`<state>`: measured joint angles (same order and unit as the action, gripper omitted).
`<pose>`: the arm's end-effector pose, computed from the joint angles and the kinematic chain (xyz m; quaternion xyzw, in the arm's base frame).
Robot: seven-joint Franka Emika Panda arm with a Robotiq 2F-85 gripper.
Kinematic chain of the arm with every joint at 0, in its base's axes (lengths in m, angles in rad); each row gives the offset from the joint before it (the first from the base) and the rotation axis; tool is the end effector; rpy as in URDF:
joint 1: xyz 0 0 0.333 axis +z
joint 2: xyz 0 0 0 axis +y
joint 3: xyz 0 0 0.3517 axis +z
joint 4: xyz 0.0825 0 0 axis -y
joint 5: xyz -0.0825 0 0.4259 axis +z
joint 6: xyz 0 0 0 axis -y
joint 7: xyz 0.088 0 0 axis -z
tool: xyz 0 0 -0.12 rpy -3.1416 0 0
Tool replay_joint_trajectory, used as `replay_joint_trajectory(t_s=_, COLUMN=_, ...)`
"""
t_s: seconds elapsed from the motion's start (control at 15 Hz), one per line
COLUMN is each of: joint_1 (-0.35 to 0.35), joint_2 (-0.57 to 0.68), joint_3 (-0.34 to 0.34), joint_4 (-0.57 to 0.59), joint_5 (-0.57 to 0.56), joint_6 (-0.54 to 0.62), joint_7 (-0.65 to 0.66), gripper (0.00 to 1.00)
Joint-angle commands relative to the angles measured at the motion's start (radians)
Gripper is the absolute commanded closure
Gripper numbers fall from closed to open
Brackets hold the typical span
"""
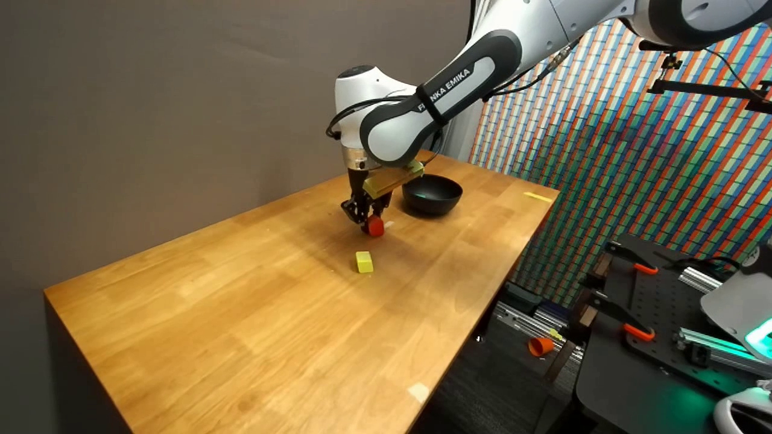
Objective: Put the green and orange blocks in the bowl
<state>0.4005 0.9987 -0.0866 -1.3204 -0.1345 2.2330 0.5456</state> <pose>0.7457 0.2513 0.1002 0.9938 -0.0536 -0.0013 0.0977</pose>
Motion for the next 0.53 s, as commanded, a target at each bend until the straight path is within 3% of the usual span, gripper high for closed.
replay_joint_trajectory(t_s=0.0, joint_1=0.026, joint_2=-0.115, joint_3=-0.047, joint_4=-0.088, joint_5=-0.039, joint_6=-0.077, joint_7=0.069, gripper=0.84)
replay_joint_trajectory(t_s=0.27, joint_1=0.048, joint_2=-0.253, joint_3=-0.122, joint_4=-0.159, joint_5=-0.162, joint_6=-0.185, joint_7=0.163, gripper=0.84)
replay_joint_trajectory(t_s=0.47, joint_1=0.001, joint_2=-0.358, joint_3=-0.122, joint_4=-0.245, joint_5=-0.207, joint_6=-0.210, joint_7=0.227, gripper=0.83)
